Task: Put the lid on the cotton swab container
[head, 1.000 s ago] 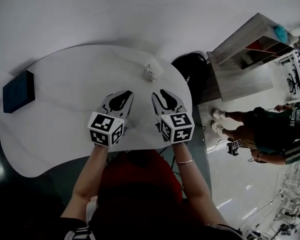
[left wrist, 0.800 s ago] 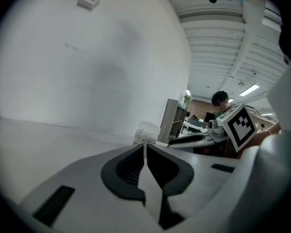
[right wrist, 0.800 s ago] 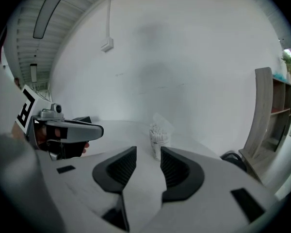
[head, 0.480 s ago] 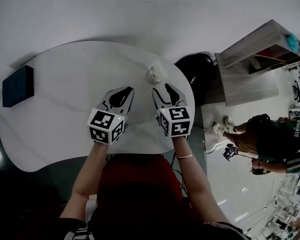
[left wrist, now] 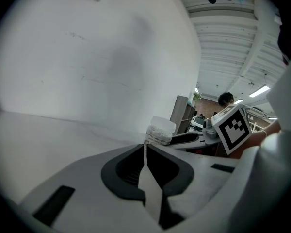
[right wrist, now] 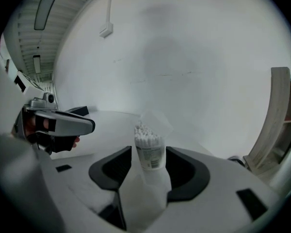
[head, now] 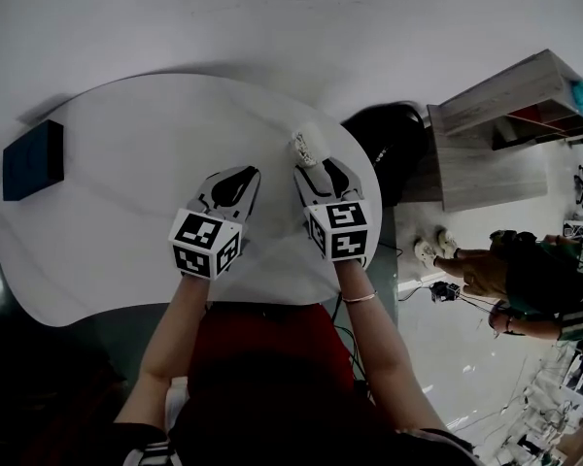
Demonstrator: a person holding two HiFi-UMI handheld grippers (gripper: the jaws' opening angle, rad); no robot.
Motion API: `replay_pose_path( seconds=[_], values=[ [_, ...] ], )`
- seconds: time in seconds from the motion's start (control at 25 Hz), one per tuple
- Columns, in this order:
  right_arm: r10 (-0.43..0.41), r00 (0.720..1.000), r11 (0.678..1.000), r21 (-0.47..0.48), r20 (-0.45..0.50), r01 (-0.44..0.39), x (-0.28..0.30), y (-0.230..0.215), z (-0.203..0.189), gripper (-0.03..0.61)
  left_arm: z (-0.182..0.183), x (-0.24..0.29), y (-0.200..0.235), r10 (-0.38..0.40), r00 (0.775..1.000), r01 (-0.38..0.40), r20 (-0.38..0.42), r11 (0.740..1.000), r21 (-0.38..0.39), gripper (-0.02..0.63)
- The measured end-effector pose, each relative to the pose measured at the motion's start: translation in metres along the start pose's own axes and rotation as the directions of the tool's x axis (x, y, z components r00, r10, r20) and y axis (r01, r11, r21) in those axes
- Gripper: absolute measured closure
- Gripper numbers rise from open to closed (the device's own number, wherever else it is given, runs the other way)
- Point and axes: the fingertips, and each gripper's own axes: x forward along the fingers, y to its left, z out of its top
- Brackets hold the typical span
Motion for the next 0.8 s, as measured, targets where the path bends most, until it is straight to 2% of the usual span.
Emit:
replay_pose_path(
  seconds=[0.8],
  values=[
    [0.024,1.0,0.999,-0.033,-0.007,-0.024,0.017,-0.004,0.001,0.368,0.001,0.013,0.008,0.019,1.0,-0.019,-0.012,1.0,-0.023,0.586]
  ],
)
